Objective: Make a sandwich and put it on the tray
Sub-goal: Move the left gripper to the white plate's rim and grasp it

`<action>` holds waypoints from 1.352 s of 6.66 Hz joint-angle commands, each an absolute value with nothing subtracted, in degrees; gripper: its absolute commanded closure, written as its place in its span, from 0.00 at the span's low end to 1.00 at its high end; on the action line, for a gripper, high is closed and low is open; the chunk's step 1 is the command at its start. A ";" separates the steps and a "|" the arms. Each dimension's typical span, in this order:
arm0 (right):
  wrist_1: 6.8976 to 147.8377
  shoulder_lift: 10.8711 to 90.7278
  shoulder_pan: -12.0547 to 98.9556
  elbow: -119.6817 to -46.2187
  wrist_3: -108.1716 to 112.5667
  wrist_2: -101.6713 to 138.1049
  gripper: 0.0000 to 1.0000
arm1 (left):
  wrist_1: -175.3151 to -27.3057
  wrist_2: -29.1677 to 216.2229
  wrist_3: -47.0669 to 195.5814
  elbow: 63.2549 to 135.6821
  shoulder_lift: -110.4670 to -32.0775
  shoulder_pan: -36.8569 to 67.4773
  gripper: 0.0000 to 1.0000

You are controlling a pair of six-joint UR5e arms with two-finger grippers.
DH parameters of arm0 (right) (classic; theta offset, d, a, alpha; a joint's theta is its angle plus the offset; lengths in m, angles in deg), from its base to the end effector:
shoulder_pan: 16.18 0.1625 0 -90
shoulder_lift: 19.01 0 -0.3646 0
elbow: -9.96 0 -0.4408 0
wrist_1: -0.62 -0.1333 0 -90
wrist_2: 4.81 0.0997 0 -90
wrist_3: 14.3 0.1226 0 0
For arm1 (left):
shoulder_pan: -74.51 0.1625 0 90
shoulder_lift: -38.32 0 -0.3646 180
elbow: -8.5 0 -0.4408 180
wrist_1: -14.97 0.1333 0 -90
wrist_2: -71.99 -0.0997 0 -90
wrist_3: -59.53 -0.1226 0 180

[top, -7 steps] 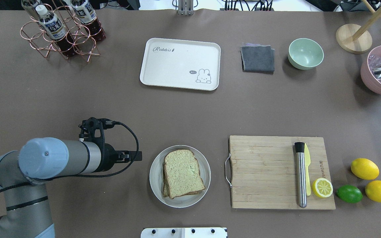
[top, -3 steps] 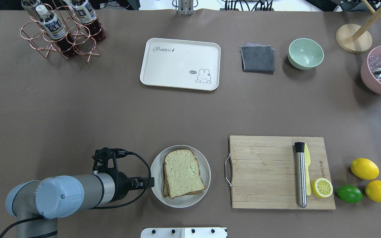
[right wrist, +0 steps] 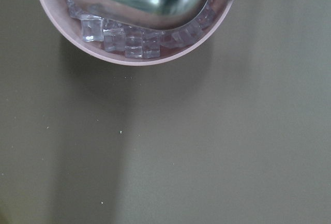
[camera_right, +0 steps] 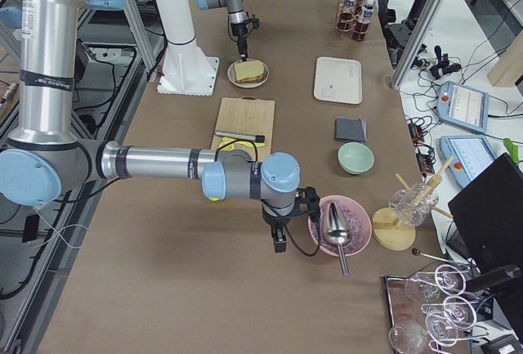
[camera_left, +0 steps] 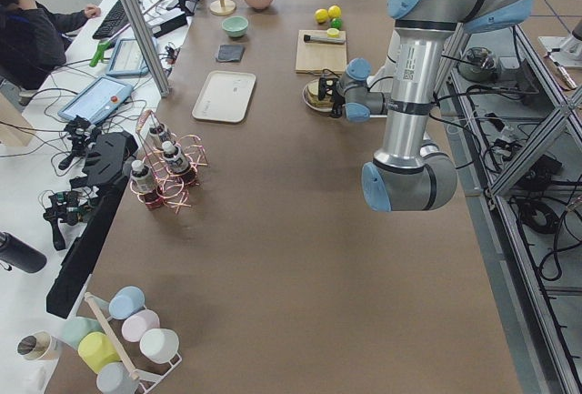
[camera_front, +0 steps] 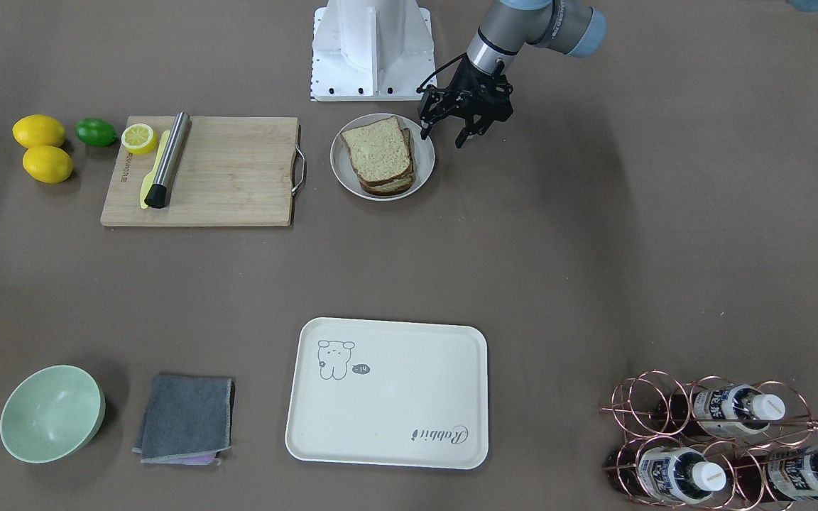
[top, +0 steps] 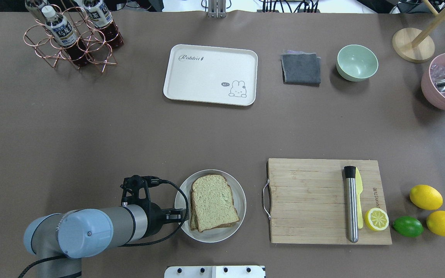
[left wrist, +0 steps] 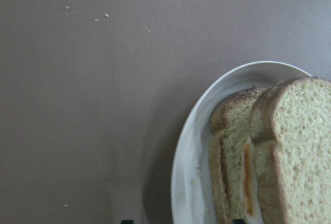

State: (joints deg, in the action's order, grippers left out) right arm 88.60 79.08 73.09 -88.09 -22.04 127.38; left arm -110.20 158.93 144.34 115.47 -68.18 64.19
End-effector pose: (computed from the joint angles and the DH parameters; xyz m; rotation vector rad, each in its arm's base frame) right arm 0.0447 -0.4929 0.6111 0.0780 -0.7336 -0.1538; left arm 0.5865 -0.2489 0.2207 0.2082 1.1811 -0.1105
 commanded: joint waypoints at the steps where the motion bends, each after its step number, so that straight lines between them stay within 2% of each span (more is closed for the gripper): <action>1: 88.60 79.08 73.03 -88.13 -22.04 127.38 0.00 | -110.45 159.01 144.34 114.93 -68.73 63.00 0.45; 2: 88.60 79.16 73.03 -88.30 -22.04 127.38 0.00 | -110.54 159.01 144.25 114.93 -68.21 62.56 0.48; 7: 88.51 79.17 73.12 -88.31 -22.04 127.38 0.00 | -110.45 158.92 144.17 113.71 -68.11 62.90 0.50; 8: 88.51 79.17 73.03 -88.30 -22.04 127.38 0.00 | -110.45 158.92 144.17 113.70 -68.11 62.90 0.53; 9: 88.51 79.17 73.03 -88.30 -22.04 127.38 0.00 | -110.45 159.01 144.17 113.79 -68.37 62.90 0.66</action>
State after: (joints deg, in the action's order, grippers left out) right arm 88.51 79.16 73.07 -88.32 -22.04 127.38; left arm -110.45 158.94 144.16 113.77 -68.20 62.88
